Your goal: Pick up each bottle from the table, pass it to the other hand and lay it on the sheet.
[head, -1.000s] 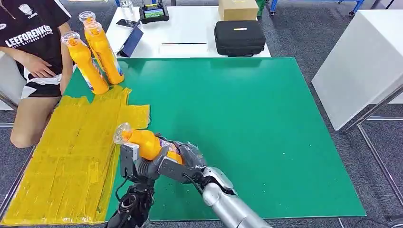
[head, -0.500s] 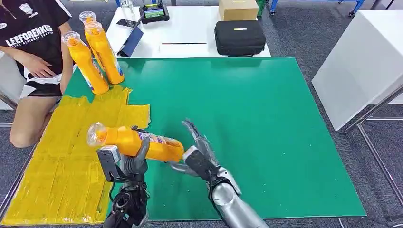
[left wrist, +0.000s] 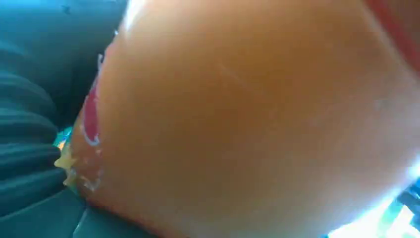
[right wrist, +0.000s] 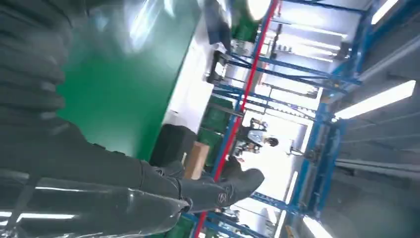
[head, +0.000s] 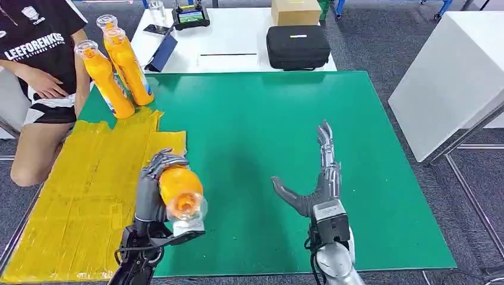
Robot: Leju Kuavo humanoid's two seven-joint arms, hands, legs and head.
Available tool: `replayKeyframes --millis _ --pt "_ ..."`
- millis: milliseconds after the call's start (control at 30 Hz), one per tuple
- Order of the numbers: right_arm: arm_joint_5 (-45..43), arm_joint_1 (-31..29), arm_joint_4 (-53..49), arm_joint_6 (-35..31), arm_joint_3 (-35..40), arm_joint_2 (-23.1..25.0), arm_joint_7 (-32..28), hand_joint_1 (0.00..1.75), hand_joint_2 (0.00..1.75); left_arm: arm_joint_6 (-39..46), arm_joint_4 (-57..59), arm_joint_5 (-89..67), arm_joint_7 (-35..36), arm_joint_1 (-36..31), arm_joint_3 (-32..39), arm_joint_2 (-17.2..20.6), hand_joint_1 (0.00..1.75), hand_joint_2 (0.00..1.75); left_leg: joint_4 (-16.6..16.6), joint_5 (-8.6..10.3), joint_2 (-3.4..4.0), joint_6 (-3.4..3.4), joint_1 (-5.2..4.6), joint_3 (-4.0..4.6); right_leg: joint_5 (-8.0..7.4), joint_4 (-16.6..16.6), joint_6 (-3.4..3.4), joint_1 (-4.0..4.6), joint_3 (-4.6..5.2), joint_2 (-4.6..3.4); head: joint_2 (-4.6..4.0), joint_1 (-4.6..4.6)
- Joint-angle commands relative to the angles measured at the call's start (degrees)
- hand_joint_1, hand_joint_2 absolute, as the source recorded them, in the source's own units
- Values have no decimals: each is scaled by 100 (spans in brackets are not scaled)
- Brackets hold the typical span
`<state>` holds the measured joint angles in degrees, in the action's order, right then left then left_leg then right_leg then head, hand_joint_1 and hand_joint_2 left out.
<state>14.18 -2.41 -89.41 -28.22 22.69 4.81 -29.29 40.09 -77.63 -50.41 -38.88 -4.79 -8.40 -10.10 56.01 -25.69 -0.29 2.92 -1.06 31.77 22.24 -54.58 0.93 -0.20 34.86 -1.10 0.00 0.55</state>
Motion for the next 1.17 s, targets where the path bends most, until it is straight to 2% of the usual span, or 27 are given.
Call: replayKeyframes --millis 33,67,100,133,167,200,233,267,300,333,367,400,433,467,500,533,567,600,633,667,700,733,867,1067,1133,1167 --pt "-155 289 -745 -199 -460 -455 -105 0 175 -9 -1709 -3959 1048 54 1057 616 175 175 9 -10 -5 -19 9 -6 10 -6 -1 8 -9 14 0 4" --pt "-300 348 -808 -128 -562 -540 -170 0 175 -9 -1981 -3959 626 156 1735 1269 175 175 19 -18 -8 -28 16 -7 19 -14 -4 16 -13 19 0 2" --pt "-378 419 -861 -100 -717 -590 -239 0 175 -9 -1960 -3959 -112 233 2574 1341 175 175 20 -21 -14 -30 17 -13 24 -15 -3 17 -21 23 0 0" --pt "-420 481 -918 -57 -824 -596 -268 0 175 -9 -1637 -3959 -7 193 2643 1712 175 175 -5 -12 28 -24 10 -23 6 0 -6 11 -13 -25 0 2" --pt "-474 544 -986 14 -903 -583 -286 0 175 -9 -1331 -3959 551 214 2413 2675 175 175 -17 -20 55 -33 15 -46 8 3 -11 13 -34 -48 0 -7" --pt "-510 610 -1062 78 -987 -541 -338 0 175 -9 -589 -3959 1939 -556 1051 4115 175 175 -14 -27 50 -36 17 -52 15 1 -9 15 -43 -38 0 -7" --pt "-462 697 -1164 115 -1086 -463 -408 0 175 -279 2225 -3959 4819 -3436 -1829 4104 175 175 -18 -19 55 -36 16 -44 8 -5 -14 11 -31 -48 0 -7" --pt "-414 746 -1236 146 -1115 -433 -415 0 175 -11 2575 -3959 6979 -4333 -3989 4021 175 175 -5 -19 14 -59 20 -32 21 -31 -24 14 -27 -8 0 2" --pt "-373 766 -1270 160 -1123 -413 -391 0 175 -9 2556 -3959 7888 -4329 -6149 4044 175 175 31 29 -204 -54 34 41 36 -46 -20 30 -6 197 0 -9" --pt "-373 766 -1270 160 -1123 -413 -391 0 175 -9 2556 -3959 7888 -4329 -6149 4044 175 175 58 30 -271 -76 48 46 56 -72 -27 43 -23 272 0 0" --pt "-373 766 -1278 152 -1109 -407 -388 0 175 -26 2504 -3959 7888 -4321 -7096 4078 175 175 59 37 -285 -76 41 22 61 -50 -21 62 38 280 0 7" --pt "-372 768 -1279 146 -1110 -402 -388 0 175 -55 2498 -3959 7888 -4343 -7100 4061 175 175 13 70 -263 -79 28 25 38 -15 -28 57 51 260 0 -7" --pt "-366 804 -1338 74 -1170 -364 -434 0 175 -12 2477 -3959 7888 -4238 -6942 4090 175 175 17 69 -281 -95 35 9 44 -15 -27 63 26 286 0 -5" --pt "-388 843 -1414 47 -1232 -333 -458 0 175 -39 2522 -3959 7888 -4253 -6928 4123 175 175 -20 87 -183 -71 13 17 -5 20 -36 48 73 179 0 -7" --pt "-438 869 -1481 78 -1287 -315 -463 0 175 -95 2541 -3959 7888 -4279 -6921 4169 175 175 -7 65 -113 -71 11 7 -5 6 -45 45 77 115 0 6" --pt "-498 884 -1556 115 -1371 -283 -461 0 175 -82 2591 -3959 7888 -4200 -6807 4194 175 175 -27 46 -21 -77 3 -34 -17 17 -40 37 52 32 0 28" --pt "-479 901 -1614 137 -1488 -222 -459 0 175 -91 2722 -3959 7888 -4079 -6687 4153 175 175 -38 30 40 -82 1 -72 -20 25 -45 39 -27 -28 0 24" --pt "-438 911 -1659 192 -1593 -170 -442 0 175 -127 2930 -3959 7888 -3922 -6560 4056 175 175 -5 39 46 -70 11 -12 -41 -12 -40 19 -4 -47 0 15" --pt "-447 915 -1691 237 -1644 -158 -424 0 175 -65 3101 -3959 7888 -3866 -6506 3986 175 175 -8 19 59 -81 19 -45 -28 -2 -34 26 -38 -50 0 9" --pt "-436 914 -1705 321 -1718 -105 -413 0 175 -76 3362 -3959 7888 -3789 -6455 3863 175 175 -5 26 84 -79 8 -18 -37 -25 -45 7 1 -89 0 7" --pt "-365 913 -1703 402 -1789 -49 -377 0 175 -81 3685 -3959 7430 -3533 -5790 3623 175 175 2 14 114 -91 13 -23 -33 -29 -48 10 0 -115 0 13" --pt "-341 918 -1700 424 -1816 -30 -357 0 175 -36 3765 -3959 7237 -3541 -5597 3565 175 175 2 16 115 -81 8 -10 -39 -27 -52 8 15 -120 0 11" --pt "-336 924 -1692 429 -1824 -23 -358 0 175 -42 3809 -3959 7192 -3572 -5571 3523 175 175 7 26 41 -73 5 4 -30 -17 -52 23 24 -48 0 13" --pt "-331 932 -1681 434 -1819 -14 -359 0 175 -30 3815 -3959 7208 -3537 -5543 3505 175 175 3 23 28 -69 19 10 -30 -13 -44 24 25 -38 0 13" --pt "-271 952 -1599 493 -1865 53 -316 0 175 -9 3801 -3959 6787 -3316 -4782 3316 175 175 1 20 26 -71 19 1 -25 -14 -43 23 18 -37 0 13" --pt "-256 970 -1558 501 -1867 77 -315 0 175 -9 3824 -3959 6694 -3273 -4660 3265 175 175 -1 22 22 -69 18 2 -26 -13 -43 22 18 -34 0 13"
